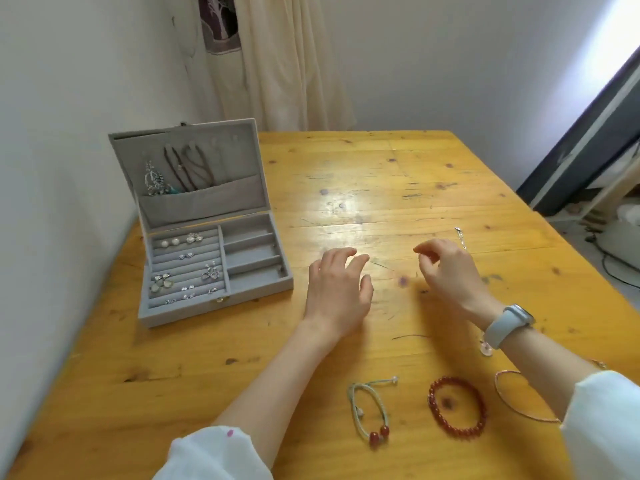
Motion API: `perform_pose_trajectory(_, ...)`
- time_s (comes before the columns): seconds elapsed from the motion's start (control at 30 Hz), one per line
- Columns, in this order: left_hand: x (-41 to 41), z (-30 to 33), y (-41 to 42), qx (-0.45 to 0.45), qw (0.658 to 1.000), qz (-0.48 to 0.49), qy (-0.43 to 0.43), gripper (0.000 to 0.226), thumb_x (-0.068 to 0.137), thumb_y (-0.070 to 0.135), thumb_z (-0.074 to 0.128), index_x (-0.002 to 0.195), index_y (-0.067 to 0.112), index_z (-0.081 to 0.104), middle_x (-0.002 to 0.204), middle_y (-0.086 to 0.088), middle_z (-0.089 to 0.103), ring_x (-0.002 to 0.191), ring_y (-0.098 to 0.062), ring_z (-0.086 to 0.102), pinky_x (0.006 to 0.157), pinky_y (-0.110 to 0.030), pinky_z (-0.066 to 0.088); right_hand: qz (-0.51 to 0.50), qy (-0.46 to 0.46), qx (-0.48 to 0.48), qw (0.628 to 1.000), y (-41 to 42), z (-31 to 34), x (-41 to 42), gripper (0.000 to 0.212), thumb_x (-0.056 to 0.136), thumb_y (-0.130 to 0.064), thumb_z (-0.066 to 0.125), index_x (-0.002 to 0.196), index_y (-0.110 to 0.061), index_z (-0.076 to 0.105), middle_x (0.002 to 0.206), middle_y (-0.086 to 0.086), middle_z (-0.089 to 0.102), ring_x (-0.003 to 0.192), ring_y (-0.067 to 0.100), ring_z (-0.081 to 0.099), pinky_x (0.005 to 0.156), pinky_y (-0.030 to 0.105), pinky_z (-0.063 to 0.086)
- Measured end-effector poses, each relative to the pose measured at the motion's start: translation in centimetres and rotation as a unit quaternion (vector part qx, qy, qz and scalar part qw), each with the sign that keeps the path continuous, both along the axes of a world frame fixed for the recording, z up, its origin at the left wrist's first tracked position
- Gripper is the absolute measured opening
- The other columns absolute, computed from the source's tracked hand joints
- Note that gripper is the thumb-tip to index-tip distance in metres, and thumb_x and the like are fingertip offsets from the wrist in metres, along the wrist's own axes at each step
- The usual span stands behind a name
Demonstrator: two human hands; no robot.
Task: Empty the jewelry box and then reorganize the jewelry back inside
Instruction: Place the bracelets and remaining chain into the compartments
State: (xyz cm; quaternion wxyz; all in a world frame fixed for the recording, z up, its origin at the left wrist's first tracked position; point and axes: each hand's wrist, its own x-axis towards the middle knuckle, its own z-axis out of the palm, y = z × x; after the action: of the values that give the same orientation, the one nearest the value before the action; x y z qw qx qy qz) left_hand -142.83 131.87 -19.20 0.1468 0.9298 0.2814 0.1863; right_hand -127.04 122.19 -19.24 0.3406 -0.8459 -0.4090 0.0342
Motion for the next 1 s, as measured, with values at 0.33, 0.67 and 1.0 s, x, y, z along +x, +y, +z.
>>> perform_pose_trajectory(0.33,2.7,-3.1,-0.8,0.01,0.989,0.004,0.149,0.05,0.095,0.045,0.024,0.143,0.032,0.022,0.154,0.003,0.015,0.141,-0.018,0.004,0.113,-0.042,-0.002,-0.164,0.069,-0.159,0.971,-2.8,-1.4,7.1,0.019,0.083,-0.022,0.054,0.081,-0.008,0.066,0.095,0.017,0.064,0.101,0.039,0.053,0.084,0.041,0.046)
perform_pose_trajectory(0.67,2.6,-3.1,-1.0,0.003,0.99,0.006,0.138,0.049,0.095,0.045,0.025,0.142,0.032,0.023,0.154,0.004,0.015,0.141,-0.016,0.004,0.114,-0.041,-0.002,-0.092,0.165,-0.064,0.98,-2.0,1.9,6.0,0.017,0.093,-0.009,0.039,0.079,-0.007,0.049,0.078,0.011,0.055,0.078,0.026,0.051,0.061,0.032,0.038)
perform_pose_trajectory(1.0,2.5,-3.0,-0.9,-0.01,0.992,-0.003,0.129,0.049,0.095,0.044,0.028,0.141,0.031,0.025,0.153,0.004,0.016,0.142,-0.016,0.004,0.114,-0.041,-0.002,0.027,0.203,0.097,0.974,-2.7,7.2,2.5,0.015,0.09,-0.003,0.048,0.105,-0.003,0.054,0.073,0.005,0.058,0.06,0.015,0.054,0.055,0.02,0.046)
